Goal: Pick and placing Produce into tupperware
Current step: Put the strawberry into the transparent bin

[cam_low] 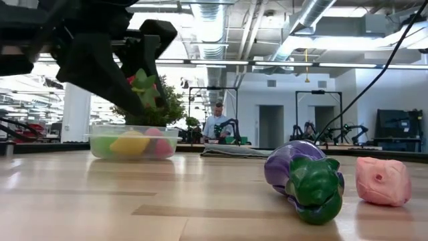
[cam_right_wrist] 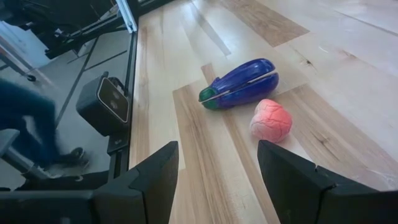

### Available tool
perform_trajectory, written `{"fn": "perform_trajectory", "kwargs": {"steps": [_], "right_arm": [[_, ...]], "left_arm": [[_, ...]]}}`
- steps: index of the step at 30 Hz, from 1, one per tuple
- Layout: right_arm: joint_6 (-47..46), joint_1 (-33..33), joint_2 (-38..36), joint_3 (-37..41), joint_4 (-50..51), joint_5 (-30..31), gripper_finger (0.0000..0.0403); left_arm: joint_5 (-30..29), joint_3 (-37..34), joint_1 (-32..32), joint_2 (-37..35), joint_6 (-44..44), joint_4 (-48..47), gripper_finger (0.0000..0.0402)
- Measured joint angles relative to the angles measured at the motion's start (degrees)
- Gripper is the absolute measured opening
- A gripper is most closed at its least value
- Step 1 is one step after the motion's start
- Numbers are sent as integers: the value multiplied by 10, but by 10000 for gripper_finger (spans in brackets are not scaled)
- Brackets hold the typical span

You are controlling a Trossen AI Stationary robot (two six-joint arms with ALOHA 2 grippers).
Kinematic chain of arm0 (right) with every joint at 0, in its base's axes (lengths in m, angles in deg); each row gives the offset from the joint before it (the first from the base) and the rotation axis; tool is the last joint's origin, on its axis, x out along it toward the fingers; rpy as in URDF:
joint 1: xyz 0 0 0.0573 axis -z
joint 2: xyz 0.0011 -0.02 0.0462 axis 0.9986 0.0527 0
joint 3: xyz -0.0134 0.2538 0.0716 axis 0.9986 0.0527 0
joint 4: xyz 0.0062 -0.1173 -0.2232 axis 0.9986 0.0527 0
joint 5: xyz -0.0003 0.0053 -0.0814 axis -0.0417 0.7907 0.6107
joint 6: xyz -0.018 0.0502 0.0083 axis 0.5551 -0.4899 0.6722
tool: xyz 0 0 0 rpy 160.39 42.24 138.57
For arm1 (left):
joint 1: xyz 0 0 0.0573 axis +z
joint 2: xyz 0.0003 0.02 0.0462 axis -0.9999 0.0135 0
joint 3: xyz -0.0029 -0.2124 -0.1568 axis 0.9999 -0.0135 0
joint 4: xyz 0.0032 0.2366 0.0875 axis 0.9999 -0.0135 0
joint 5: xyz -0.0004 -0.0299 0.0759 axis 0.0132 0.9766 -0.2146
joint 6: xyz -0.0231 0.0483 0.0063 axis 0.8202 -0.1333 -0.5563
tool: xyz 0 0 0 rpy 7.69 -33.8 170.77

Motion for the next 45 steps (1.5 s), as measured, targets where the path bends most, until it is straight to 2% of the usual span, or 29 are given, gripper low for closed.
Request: {"fn": "perform_trajectory", "kwargs": {"steps": [17, 22, 28, 32, 39, 45], "right_arm": [[0, 0, 0, 0, 0, 0, 244], [0, 0, 0, 0, 0, 0, 244], [1, -3, 0, 0, 0, 0, 244], [2, -3, 0, 0, 0, 0, 244], [4, -2, 0, 0, 2, 0, 244], [4, 5, 0, 0, 2, 0, 244]], "left_arm": [[-181, 0, 34, -73, 99, -246, 134], [-208, -32, 50, -109, 132, -280, 134], [-222, -107, 73, -180, 168, -277, 134], [-237, -169, 83, -247, 176, -230, 134], [-238, -293, 100, -403, 124, -59, 134], [-182, -397, 153, -504, 65, 104, 134]]}}
